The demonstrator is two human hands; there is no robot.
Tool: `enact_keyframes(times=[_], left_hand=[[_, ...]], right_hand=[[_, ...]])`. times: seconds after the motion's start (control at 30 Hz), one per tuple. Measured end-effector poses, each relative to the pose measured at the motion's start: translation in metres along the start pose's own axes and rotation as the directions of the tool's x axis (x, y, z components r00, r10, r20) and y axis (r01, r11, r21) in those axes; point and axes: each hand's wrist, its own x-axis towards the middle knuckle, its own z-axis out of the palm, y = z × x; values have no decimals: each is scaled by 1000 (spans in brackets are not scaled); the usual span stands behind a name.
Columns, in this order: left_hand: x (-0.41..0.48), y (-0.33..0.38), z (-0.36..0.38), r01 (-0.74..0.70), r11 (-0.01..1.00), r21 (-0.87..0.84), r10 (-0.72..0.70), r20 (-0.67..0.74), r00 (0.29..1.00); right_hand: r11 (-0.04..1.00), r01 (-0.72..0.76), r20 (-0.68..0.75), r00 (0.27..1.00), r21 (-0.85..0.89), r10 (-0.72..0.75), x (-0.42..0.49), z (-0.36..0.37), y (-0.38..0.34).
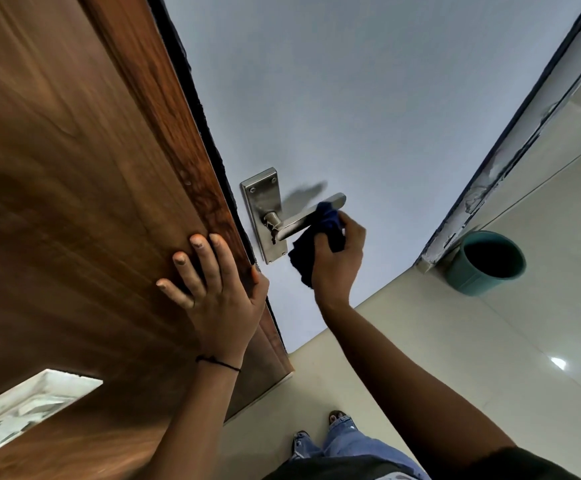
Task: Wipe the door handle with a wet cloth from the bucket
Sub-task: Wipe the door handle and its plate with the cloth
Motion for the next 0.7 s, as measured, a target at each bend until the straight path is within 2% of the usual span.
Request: enact_keyframes(times=[0.13,0.23,0.37,0.43,0.5,0.57,0.63,0.7], left_hand=[[2,-2,-3,-7,1000,-5,7,10,1000],[0,-4,-7,-13,1000,-25,14,35,999],[2,-4,-12,9,996,-86,0,98,995],[1,0,-17,54,989,-136,-36,131,991],[1,11,-24,150,958,-244,-112,165,980],[0,31,-30,239,874,-424,-159,215,964],[-7,61,-32,214,756,-619,-43,278,960],[-17,97,-31,176,579,-796,194,344,919]], right_hand=[[988,117,196,976,-97,-96,-32,11,7],[975,179,284,949,-130,-136,-38,10,7],[930,270,471,873,-251,-127,-27,-7,12],[940,204,458,887,-274,-59,-22,-19,15],[972,59,399,916,-227,37,-13,-35,18],[983,-124,345,924,-135,164,-1,-56,18],[958,-285,296,912,-46,285,13,-83,18],[921,-386,275,892,46,360,28,-115,15]])
